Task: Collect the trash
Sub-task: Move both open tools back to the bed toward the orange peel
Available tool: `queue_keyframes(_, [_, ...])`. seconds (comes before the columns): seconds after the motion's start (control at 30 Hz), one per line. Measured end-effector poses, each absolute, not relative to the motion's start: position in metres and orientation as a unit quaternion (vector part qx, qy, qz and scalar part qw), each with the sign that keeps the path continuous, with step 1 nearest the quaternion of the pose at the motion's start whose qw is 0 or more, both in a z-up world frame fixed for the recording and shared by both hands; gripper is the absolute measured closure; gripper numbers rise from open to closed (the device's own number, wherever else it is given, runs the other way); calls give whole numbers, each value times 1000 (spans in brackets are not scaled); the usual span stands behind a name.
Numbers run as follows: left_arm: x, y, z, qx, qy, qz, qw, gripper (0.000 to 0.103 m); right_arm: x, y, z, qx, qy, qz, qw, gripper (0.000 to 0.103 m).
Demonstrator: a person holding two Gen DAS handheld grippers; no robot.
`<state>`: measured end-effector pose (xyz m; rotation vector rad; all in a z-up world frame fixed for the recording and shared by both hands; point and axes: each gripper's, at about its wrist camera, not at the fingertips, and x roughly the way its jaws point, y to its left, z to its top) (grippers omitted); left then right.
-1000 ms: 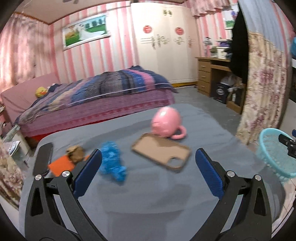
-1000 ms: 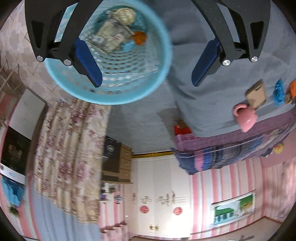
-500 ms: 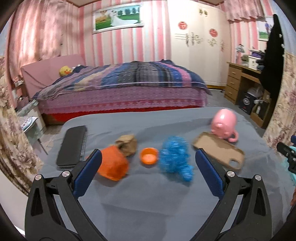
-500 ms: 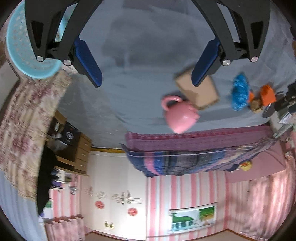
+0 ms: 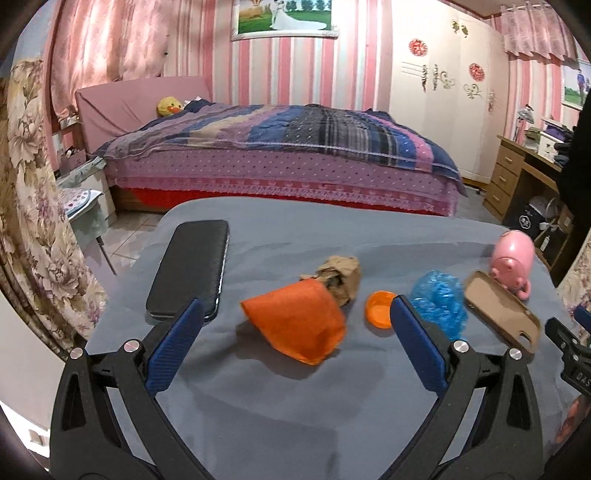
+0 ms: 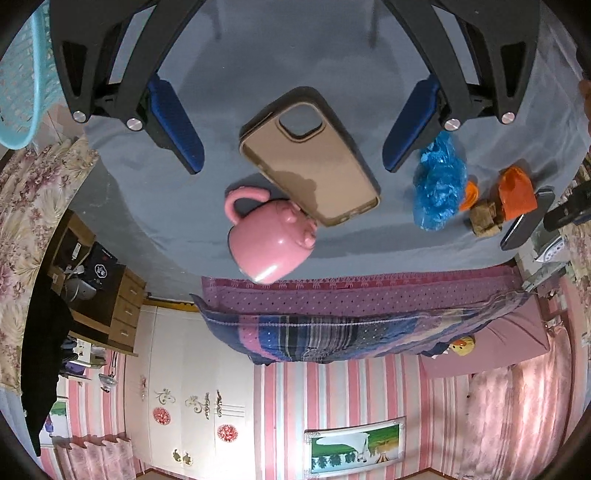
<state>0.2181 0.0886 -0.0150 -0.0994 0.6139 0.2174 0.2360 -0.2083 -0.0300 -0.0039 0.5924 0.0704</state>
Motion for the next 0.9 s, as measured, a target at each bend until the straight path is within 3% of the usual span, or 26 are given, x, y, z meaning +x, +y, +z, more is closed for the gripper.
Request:
queue_keyframes(0.53, [229, 85, -39, -21, 269, 156, 950, 6, 235, -209, -40, -4, 271, 31, 962, 5])
queue_keyframes(0.9, [237, 93, -51, -51, 308, 123, 942, 6, 232, -211, -38, -5, 262, 23, 965, 5])
